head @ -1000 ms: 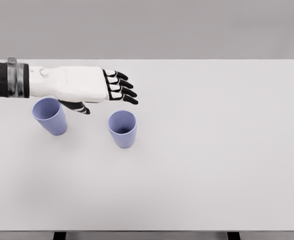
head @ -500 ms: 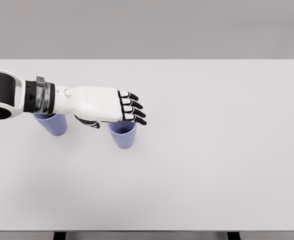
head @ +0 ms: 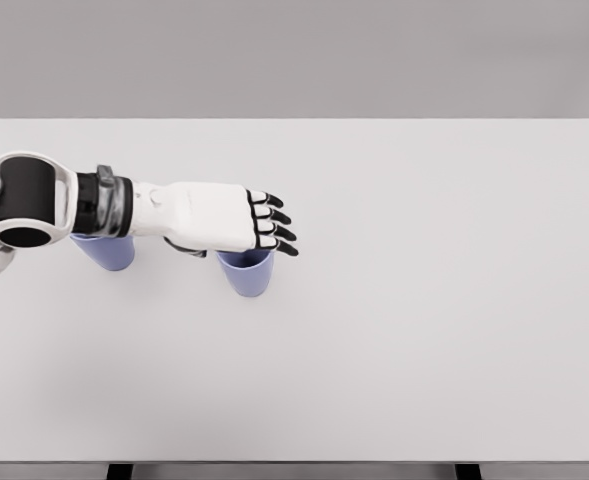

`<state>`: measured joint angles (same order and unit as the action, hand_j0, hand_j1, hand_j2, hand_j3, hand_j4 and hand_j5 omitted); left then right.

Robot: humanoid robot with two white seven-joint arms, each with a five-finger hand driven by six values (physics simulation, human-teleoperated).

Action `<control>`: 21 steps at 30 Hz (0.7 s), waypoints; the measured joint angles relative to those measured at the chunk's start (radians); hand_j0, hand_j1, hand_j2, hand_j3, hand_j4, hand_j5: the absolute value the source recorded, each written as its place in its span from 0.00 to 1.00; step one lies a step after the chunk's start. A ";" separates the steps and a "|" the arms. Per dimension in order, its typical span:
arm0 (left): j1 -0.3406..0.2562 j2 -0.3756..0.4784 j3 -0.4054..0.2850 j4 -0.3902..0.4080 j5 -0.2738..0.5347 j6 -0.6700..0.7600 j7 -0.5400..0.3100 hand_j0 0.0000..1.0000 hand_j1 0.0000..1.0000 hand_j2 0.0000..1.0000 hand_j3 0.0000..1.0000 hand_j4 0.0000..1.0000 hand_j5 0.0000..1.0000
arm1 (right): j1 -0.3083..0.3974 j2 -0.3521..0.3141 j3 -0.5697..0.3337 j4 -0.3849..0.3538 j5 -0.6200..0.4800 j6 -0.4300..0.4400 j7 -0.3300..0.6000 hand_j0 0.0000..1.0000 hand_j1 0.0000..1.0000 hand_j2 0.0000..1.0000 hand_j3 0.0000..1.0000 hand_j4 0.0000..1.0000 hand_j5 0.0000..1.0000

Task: Place the right cup on the left cup with left arm

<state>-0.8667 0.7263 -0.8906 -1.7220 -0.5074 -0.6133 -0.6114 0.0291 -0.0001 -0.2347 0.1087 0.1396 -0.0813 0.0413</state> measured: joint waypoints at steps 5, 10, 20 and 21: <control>0.014 -0.014 -0.001 0.009 -0.025 0.000 0.000 1.00 1.00 1.00 1.00 1.00 1.00 | 0.000 0.000 0.000 0.000 0.000 0.000 0.000 1.00 1.00 1.00 1.00 1.00 1.00; 0.015 -0.024 -0.001 0.011 -0.038 0.000 0.000 1.00 1.00 1.00 1.00 1.00 1.00 | 0.000 0.000 0.000 0.000 0.000 0.000 0.000 1.00 1.00 1.00 1.00 1.00 1.00; 0.029 -0.037 -0.002 0.026 -0.090 0.000 0.000 1.00 1.00 1.00 1.00 1.00 1.00 | 0.000 0.000 0.000 0.000 0.000 0.000 0.000 1.00 1.00 1.00 1.00 1.00 1.00; 0.029 -0.038 -0.003 0.026 -0.092 0.000 0.000 1.00 1.00 1.00 1.00 1.00 1.00 | 0.000 0.000 0.000 0.000 0.000 0.000 0.000 1.00 1.00 1.00 1.00 1.00 1.00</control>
<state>-0.8376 0.6885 -0.8932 -1.6959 -0.5990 -0.6133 -0.6114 0.0291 -0.0001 -0.2346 0.1087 0.1396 -0.0813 0.0413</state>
